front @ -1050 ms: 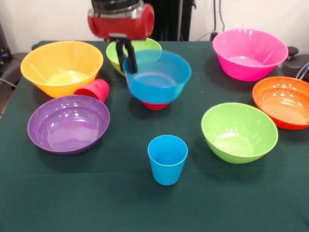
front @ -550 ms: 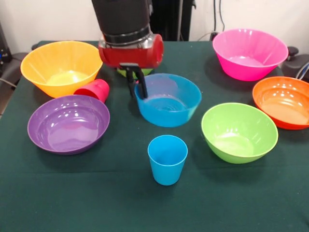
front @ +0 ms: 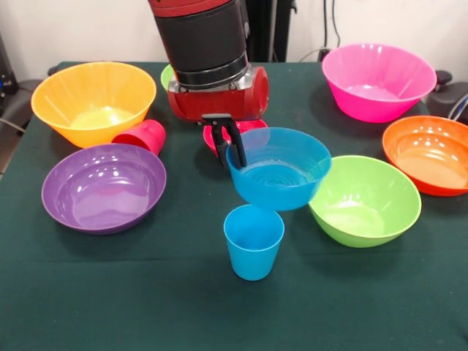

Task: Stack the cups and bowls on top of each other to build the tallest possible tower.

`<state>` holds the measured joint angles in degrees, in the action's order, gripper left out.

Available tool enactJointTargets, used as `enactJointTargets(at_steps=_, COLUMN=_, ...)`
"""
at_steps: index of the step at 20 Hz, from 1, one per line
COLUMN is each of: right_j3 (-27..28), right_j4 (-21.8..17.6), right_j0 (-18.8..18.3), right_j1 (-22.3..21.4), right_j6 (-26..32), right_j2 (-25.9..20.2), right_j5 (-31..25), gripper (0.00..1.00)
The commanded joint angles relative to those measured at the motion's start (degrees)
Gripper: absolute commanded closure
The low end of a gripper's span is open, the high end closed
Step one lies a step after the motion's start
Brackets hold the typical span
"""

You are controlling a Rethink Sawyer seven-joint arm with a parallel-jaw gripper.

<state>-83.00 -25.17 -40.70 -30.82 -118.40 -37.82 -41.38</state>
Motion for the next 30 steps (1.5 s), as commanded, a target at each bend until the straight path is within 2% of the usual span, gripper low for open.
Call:
enactJointTargets(at_steps=1, right_j3=2.6, right_j4=-3.7, right_j0=-0.3, right_j1=1.6, right_j6=17.5, right_j2=-2.7, right_j5=-4.4, gripper=1.00)
enactJointTargets(at_steps=11, right_j3=1.0, right_j4=-4.9, right_j0=-1.4, right_j1=1.2, right_j6=17.7, right_j2=-3.4, right_j5=-4.8, gripper=1.00)
enactJointTargets(at_steps=30, right_j3=8.1, right_j4=-5.4, right_j0=0.0, right_j1=4.6, right_j6=20.3, right_j2=-4.1, right_j5=-9.5, gripper=1.00)
